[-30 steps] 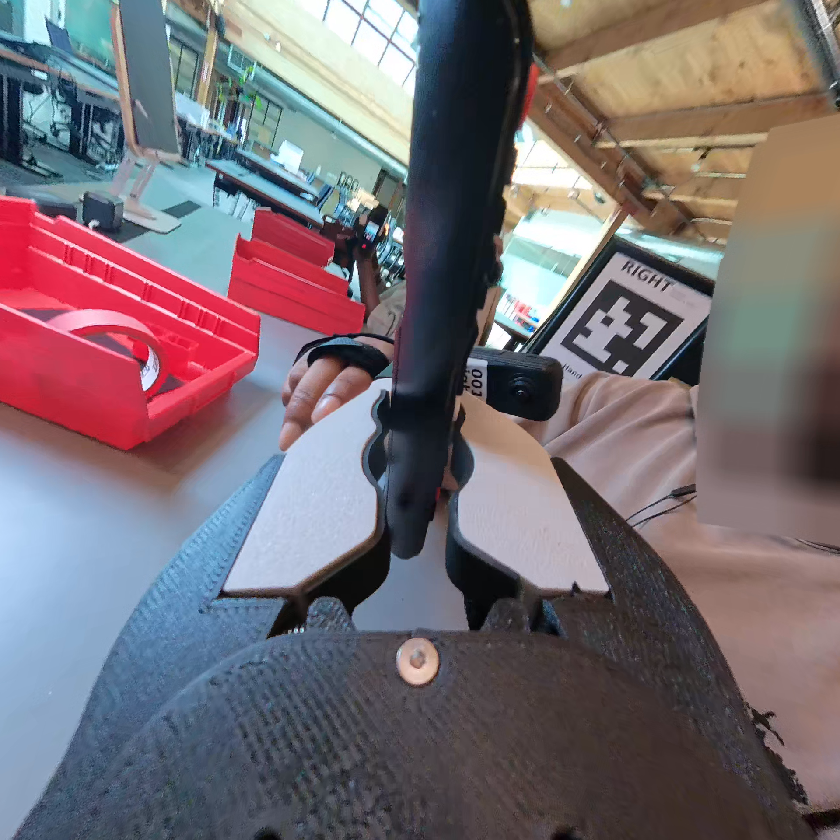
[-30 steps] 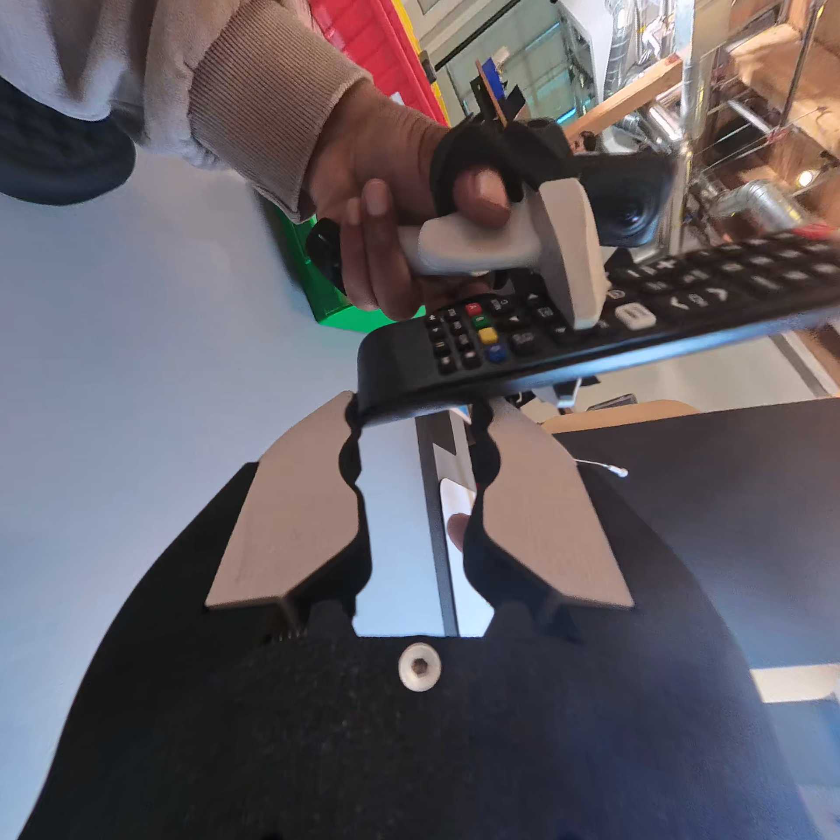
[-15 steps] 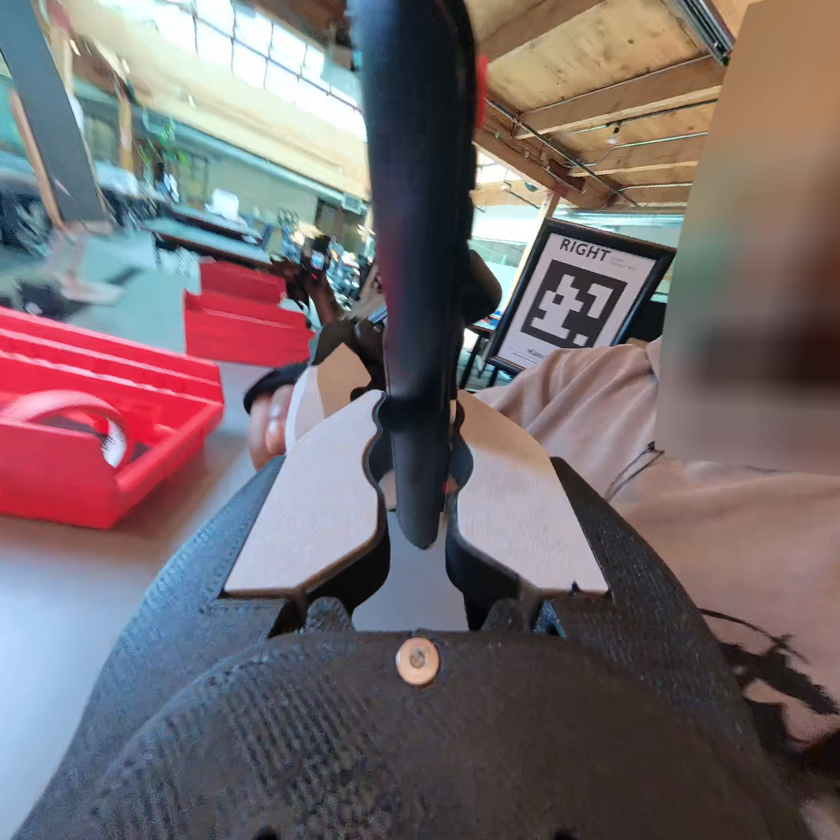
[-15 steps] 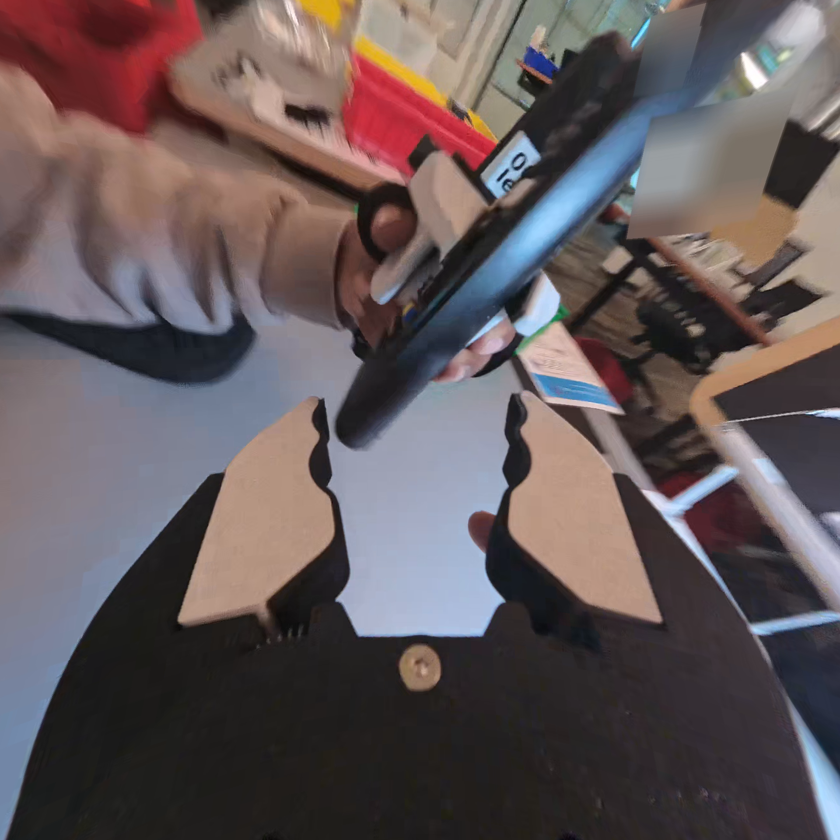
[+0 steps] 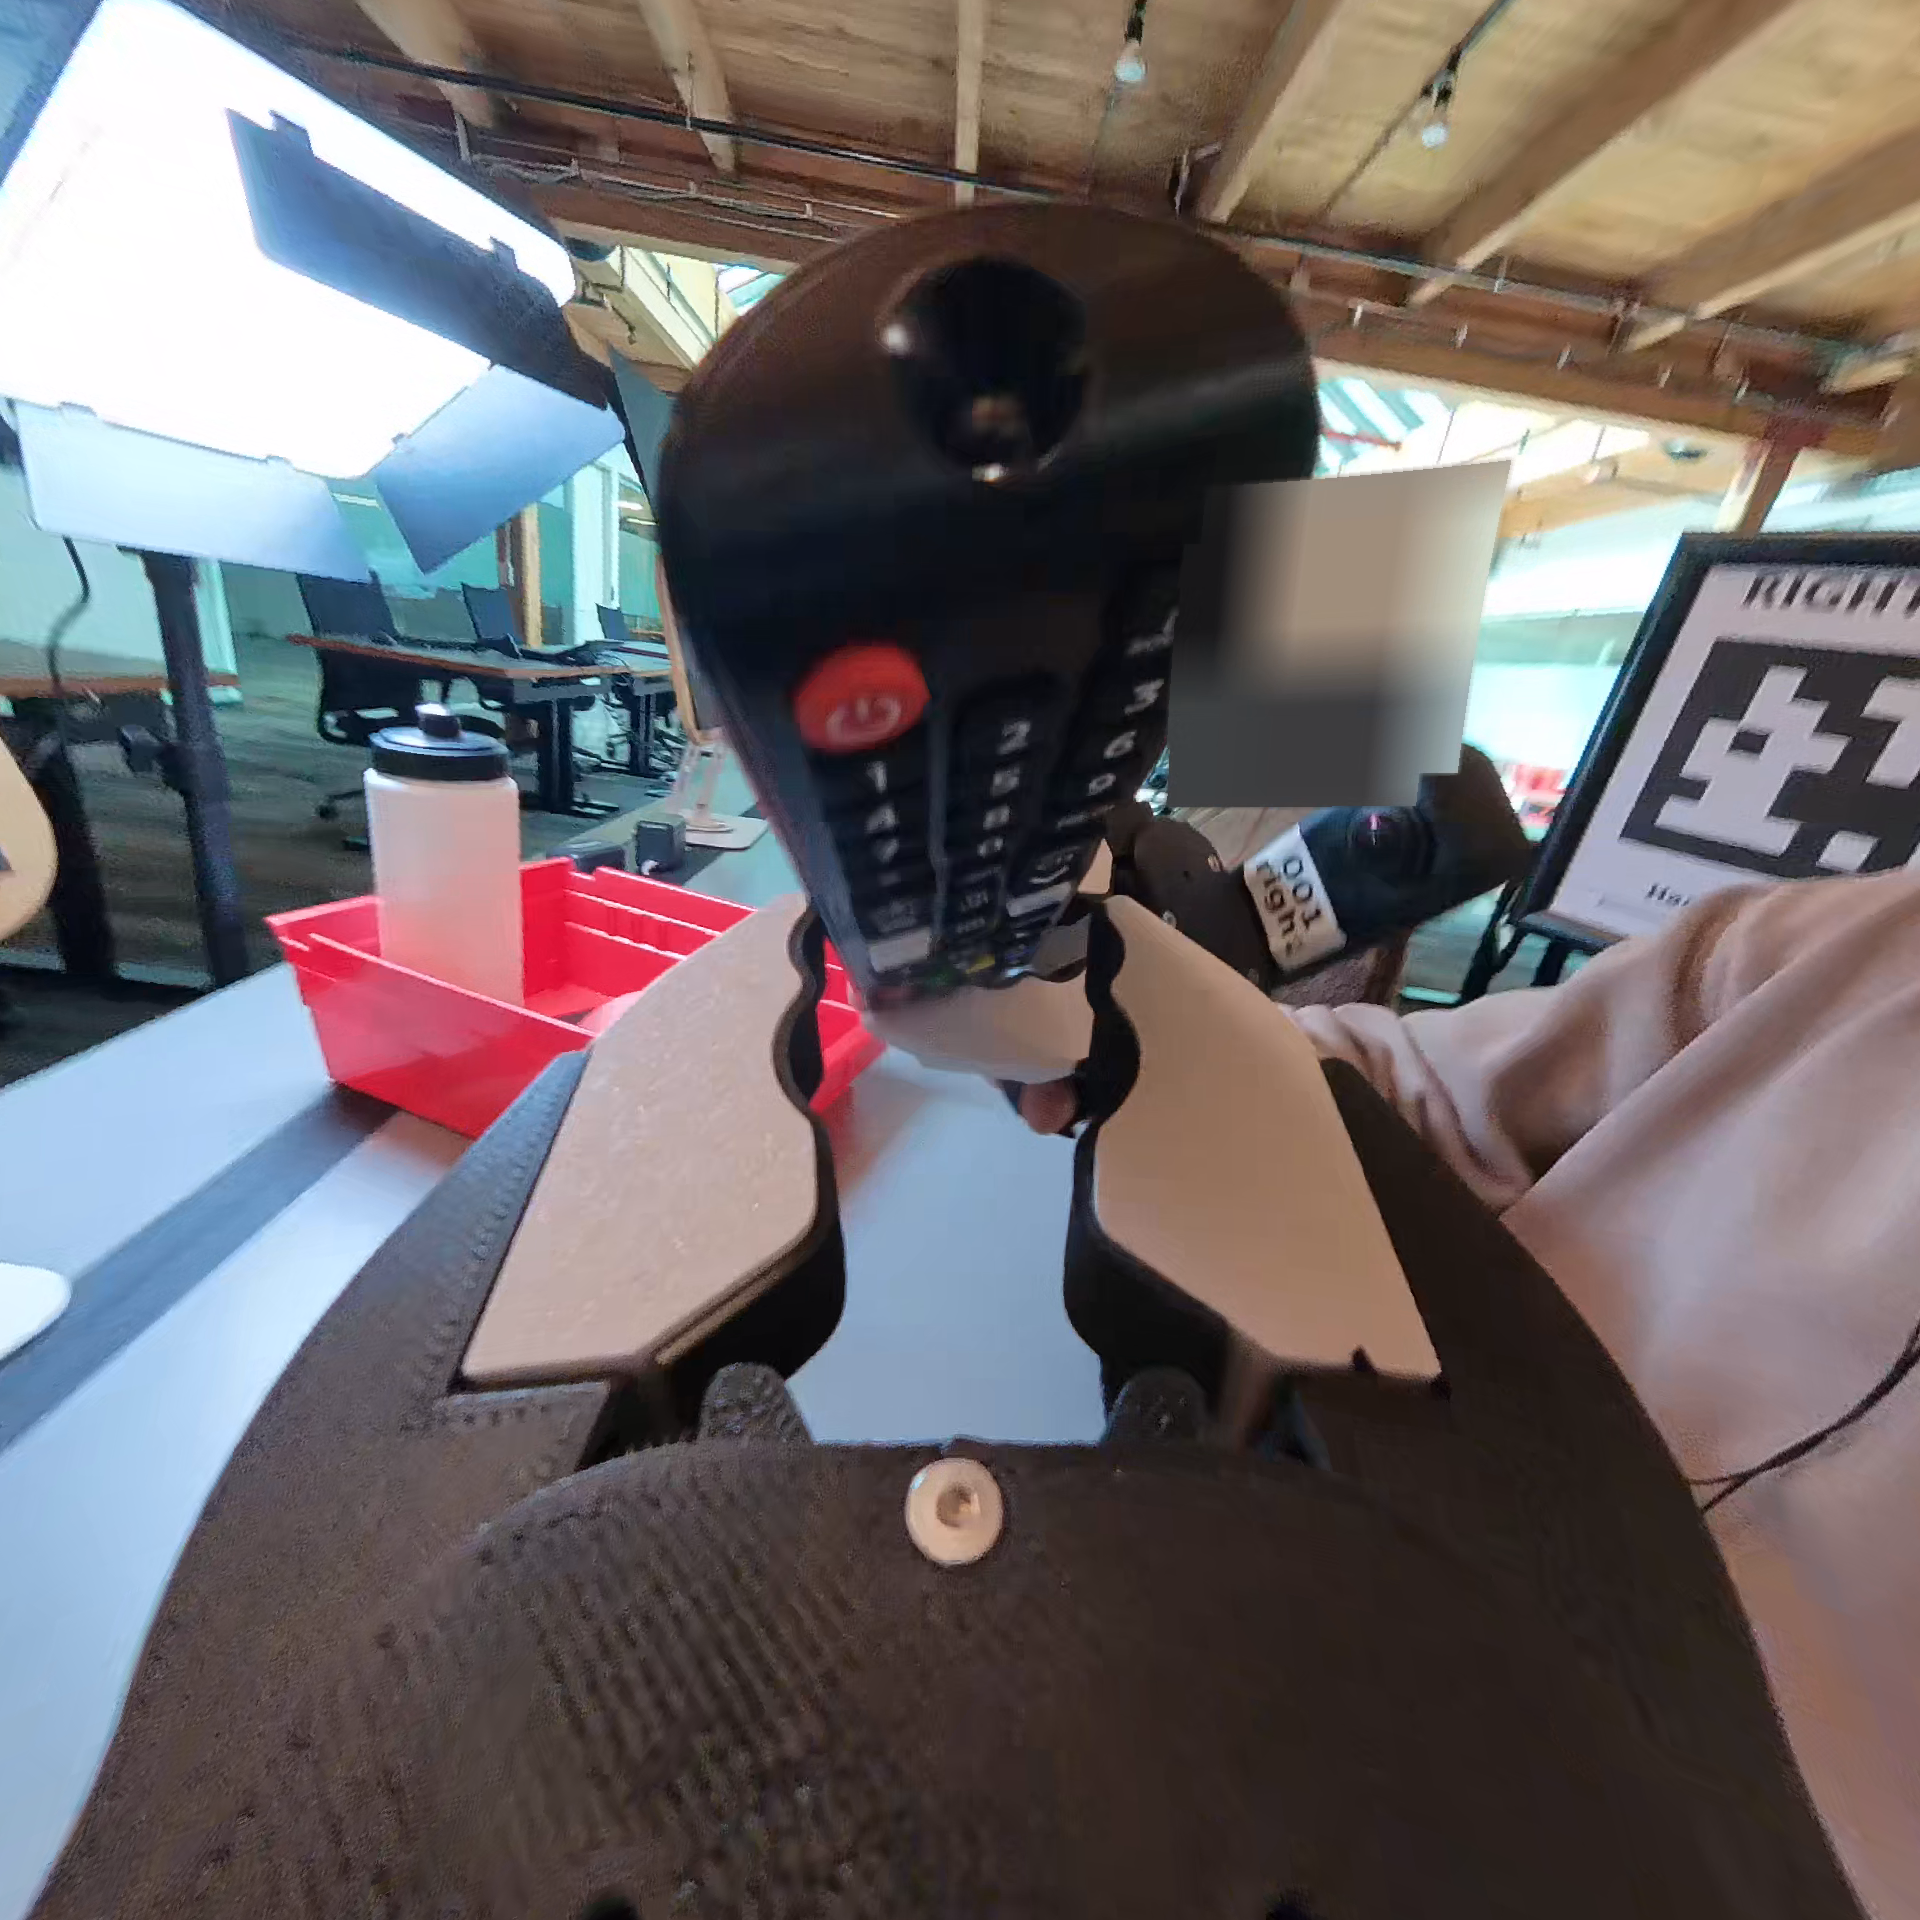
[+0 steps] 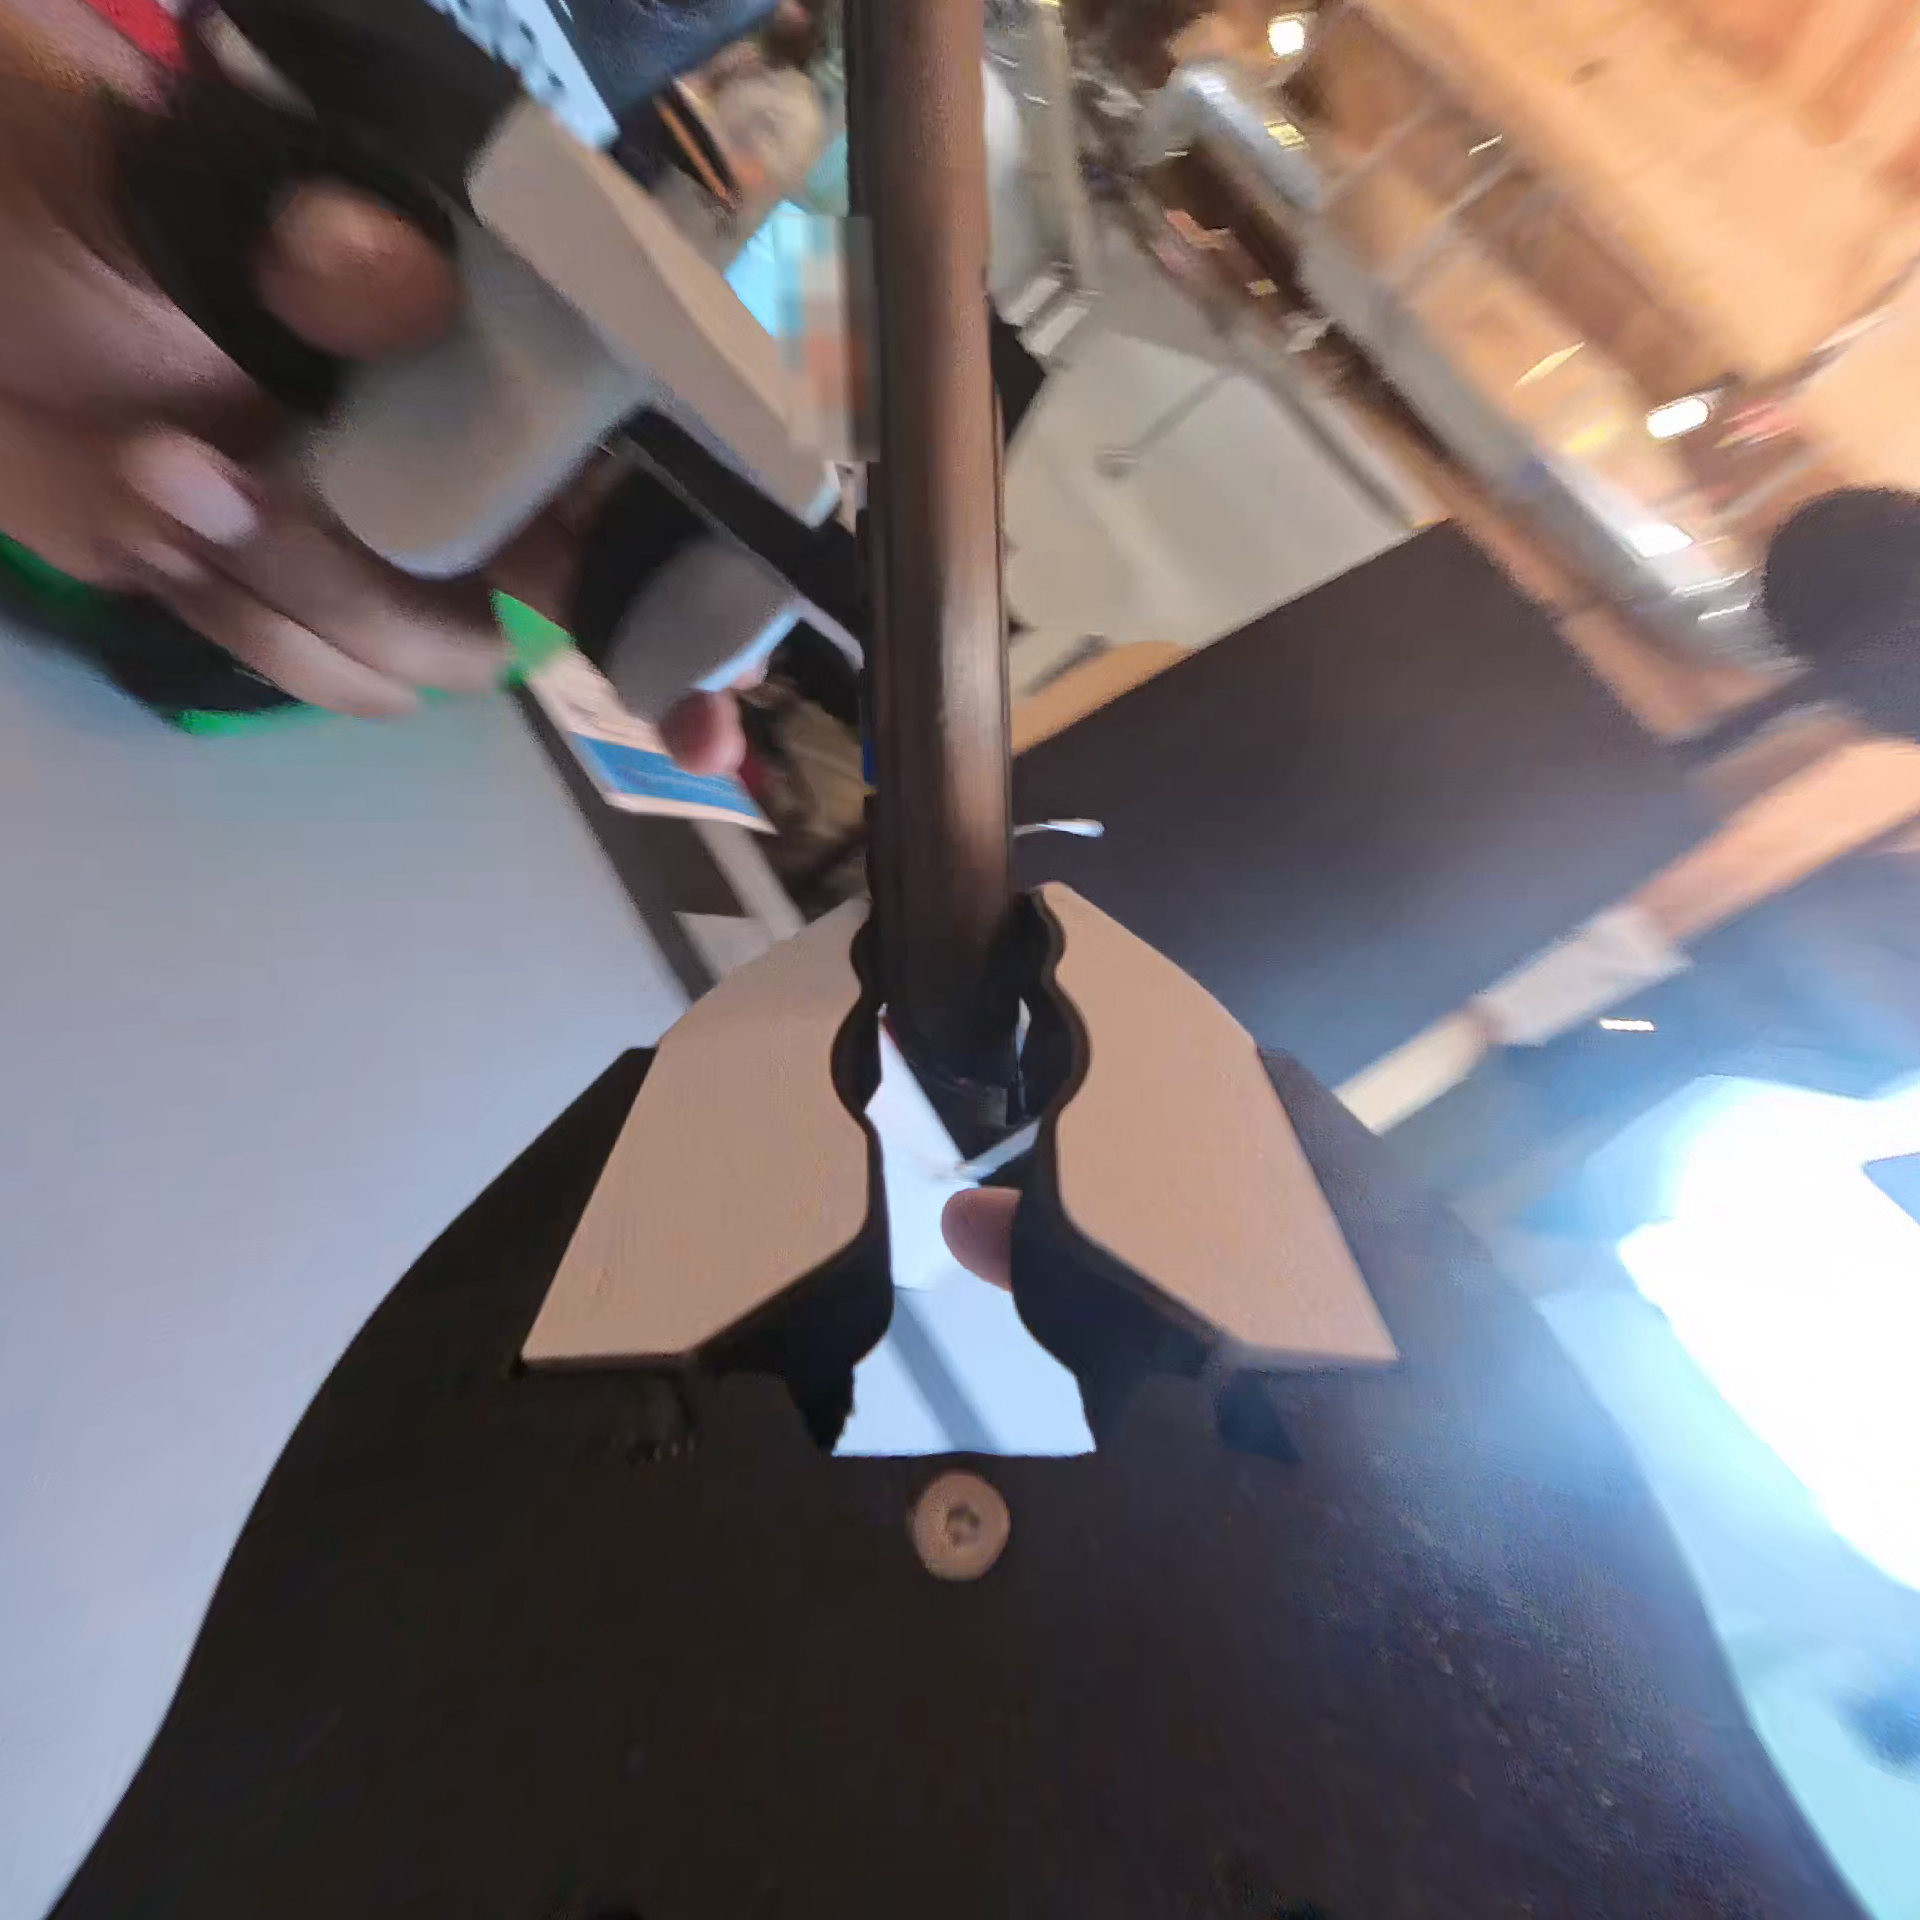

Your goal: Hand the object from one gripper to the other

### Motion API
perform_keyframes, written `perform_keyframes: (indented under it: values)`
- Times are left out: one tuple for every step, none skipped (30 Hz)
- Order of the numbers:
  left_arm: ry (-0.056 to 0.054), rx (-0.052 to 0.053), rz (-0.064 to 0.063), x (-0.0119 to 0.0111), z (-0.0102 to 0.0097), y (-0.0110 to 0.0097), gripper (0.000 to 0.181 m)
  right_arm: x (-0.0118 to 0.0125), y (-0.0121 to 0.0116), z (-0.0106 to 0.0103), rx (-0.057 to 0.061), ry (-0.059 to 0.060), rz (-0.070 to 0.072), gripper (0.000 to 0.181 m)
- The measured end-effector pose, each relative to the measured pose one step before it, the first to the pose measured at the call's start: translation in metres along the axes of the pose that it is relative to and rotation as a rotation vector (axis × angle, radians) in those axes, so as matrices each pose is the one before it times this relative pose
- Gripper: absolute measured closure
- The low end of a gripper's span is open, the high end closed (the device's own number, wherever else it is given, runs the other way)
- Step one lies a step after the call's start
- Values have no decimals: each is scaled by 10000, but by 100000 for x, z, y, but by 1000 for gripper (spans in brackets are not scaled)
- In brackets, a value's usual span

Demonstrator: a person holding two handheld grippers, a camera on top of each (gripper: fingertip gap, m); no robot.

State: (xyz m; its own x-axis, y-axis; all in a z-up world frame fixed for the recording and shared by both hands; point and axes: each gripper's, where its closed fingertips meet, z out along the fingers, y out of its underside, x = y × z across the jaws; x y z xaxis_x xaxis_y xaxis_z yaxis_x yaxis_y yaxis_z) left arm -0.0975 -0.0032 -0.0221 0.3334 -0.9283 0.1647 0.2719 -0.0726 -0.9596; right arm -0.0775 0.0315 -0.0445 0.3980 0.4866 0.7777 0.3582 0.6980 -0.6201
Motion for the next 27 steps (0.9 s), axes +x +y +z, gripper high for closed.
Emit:
perform_keyframes:
  values:
    - [63,70,-385,-108,175,123,131,852,282,-61,-65,887,-907,158]
    - [-6,75,-203,-88,277,172,127,618,271,-38,13,753,-959,158]
    - [-96,20,-65,-122,343,293,125,167,261,-16,32,451,-852,158]
    - [-286,-47,-39,-377,366,381,124,-65,18,-72,180,324,-746,158]
    - [-320,-14,-87,-420,341,334,124,-73,-171,-100,247,378,-697,158]
    - [-86,134,-210,-104,254,123,122,-10,-67,-43,104,385,-490,158]
    - [-61,269,-369,-111,119,-124,127,-11,105,27,-1,259,-263,158]
    - [-109,209,-378,-261,39,-108,135,-32,233,24,-17,161,-160,158]
    - [-22,-10,-210,-162,22,155,141,-51,266,10,8,121,-174,158]
    - [47,-153,89,-43,20,356,146,-33,261,-13,9,102,-132,158]
    - [-60,-110,300,-126,-18,290,148,-139,157,-34,61,-34,-45,157]
    - [-74,-35,342,-80,-43,174,150,-54,97,-17,47,-16,69,157]
    - [47,10,243,65,-21,59,152,87,-7,-15,62,26,109,157]
    - [158,39,109,178,-21,-15,152,192,-125,-48,86,52,139,156]
    - [196,72,17,198,-57,-71,153,207,-226,-39,115,7,191,155]
    - [168,72,-14,150,-65,-73,153,126,-194,-22,80,-59,134,154]
    - [133,82,22,132,-61,-73,153,137,-158,-6,71,4,29,154]
    - [88,94,13,86,-33,-60,153,40,-130,3,66,-41,16,154]
    - [56,93,-100,7,-23,-35,154,34,-40,-1,37,-53,54,153]
    - [52,130,-198,-54,-27,-76,154,51,32,22,15,-73,137,153]
    - [29,216,-217,-130,-94,-156,154,-44,45,48,-5,-182,181,152]
    - [21,258,-261,-197,-159,-219,154,22,139,49,-97,-134,188,150]
    - [51,304,-327,-204,-216,-310,155,95,130,68,-95,-81,170,146]
    - [27,250,-353,-244,-220,-275,155,-73,91,72,-78,-187,135,143]
    - [-31,167,-299,-291,-180,-187,155,-44,55,54,-58,-135,159,142]
    - [-7,117,-218,-206,-115,-95,155,-100,-40,8,18,-118,125,143]
    - [32,56,-150,-96,-56,0,155,-35,-55,-3,28,-16,-38,143]
